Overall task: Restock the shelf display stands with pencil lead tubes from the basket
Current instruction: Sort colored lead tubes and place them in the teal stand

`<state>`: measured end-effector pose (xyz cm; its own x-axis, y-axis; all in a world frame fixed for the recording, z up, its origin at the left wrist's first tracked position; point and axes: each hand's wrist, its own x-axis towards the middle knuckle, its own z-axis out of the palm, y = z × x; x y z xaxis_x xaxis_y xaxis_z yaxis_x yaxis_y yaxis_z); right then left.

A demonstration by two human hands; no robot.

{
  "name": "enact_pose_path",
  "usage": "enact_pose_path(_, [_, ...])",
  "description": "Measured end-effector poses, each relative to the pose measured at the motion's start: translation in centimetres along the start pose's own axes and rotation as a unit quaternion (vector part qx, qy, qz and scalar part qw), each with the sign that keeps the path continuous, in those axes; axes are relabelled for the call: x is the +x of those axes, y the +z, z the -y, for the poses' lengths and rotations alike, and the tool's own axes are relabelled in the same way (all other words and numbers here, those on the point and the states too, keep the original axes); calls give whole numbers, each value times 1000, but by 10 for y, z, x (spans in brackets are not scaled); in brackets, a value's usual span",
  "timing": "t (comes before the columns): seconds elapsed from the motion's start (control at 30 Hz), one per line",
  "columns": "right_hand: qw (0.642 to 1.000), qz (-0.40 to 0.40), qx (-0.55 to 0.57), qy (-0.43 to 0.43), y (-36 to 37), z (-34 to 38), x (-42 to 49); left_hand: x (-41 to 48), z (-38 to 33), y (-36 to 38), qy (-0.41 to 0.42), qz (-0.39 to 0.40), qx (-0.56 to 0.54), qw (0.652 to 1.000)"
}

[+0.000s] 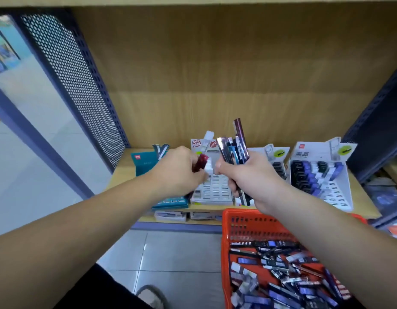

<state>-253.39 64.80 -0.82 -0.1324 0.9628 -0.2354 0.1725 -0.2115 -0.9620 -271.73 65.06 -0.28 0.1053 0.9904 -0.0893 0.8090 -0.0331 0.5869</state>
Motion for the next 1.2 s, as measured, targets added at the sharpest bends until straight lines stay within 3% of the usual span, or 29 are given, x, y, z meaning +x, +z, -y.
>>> enact_pose_path(0.13, [997, 24, -2, 77, 18, -16, 23, 23, 58, -9, -113, -35, -72, 990])
enact_pose_path(0.3, [990, 45, 11, 135, 50, -41, 60, 48, 105, -14, -183, -3, -148, 972])
enact_pose_path(0.6, [981, 73, 24, 176, 84, -65, 120, 75, 160, 0, -123, -31, -190, 974])
enact_pose_path(0.93, [987, 110, 0, 117, 86, -74, 152, 93, 171, 22, -106, -35, -240, 964])
enact_pose_path(1.2, [988, 123, -75, 61, 65, -77, 155, 85, 185, 22, -73, -65, -186, 978])
